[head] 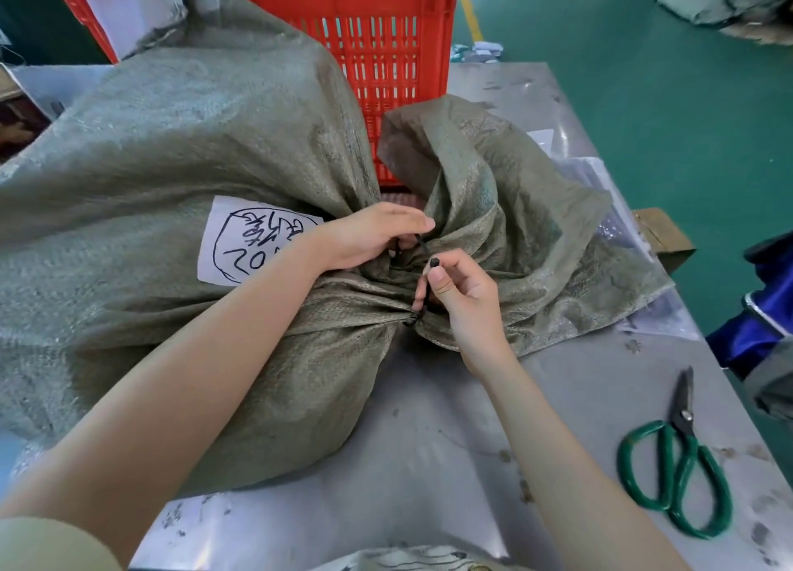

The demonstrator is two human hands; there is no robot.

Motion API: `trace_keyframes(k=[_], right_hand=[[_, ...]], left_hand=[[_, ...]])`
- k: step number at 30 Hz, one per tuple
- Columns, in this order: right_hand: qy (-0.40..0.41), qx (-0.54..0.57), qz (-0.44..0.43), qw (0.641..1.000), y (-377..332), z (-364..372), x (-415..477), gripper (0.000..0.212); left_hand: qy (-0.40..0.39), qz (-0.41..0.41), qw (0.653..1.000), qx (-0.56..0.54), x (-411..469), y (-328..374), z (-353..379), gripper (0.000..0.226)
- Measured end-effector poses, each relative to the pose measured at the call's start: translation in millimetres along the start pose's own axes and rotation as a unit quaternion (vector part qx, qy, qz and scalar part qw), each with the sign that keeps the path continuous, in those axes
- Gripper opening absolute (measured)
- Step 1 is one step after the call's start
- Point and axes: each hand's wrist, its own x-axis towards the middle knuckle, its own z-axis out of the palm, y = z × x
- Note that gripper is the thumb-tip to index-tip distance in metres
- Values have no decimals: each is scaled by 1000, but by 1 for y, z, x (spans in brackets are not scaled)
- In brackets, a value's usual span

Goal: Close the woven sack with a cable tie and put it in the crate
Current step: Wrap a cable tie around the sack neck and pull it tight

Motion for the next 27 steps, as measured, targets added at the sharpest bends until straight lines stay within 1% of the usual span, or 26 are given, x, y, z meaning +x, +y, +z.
trace_keyframes(k=[6, 9, 16, 20, 23, 24, 27], right_hand=[[3, -4, 6, 1000, 3, 2, -1, 26], [5, 2, 9, 1000, 4, 2, -2, 26], [8, 6, 14, 1000, 5, 2, -1, 26], [11, 5, 14, 1000, 5, 2, -2, 25], [17, 6, 10, 1000, 5, 2, -3, 25], [18, 9, 11, 1000, 5, 2, -3, 25], [18, 9, 14, 1000, 5, 2, -3, 25]], left_hand=[[-5, -3, 1000, 27, -2, 0, 1, 34], [-23, -15, 999, 19, -3, 1, 2, 34], [-36, -21, 999, 24, -5, 1, 3, 32], [-36, -22, 999, 26, -5, 1, 3, 35], [-21, -19, 999, 30, -5, 1, 3, 47], [-21, -18, 999, 30, -6, 1, 2, 48], [-43, -18, 998, 39, -7, 2, 3, 31]])
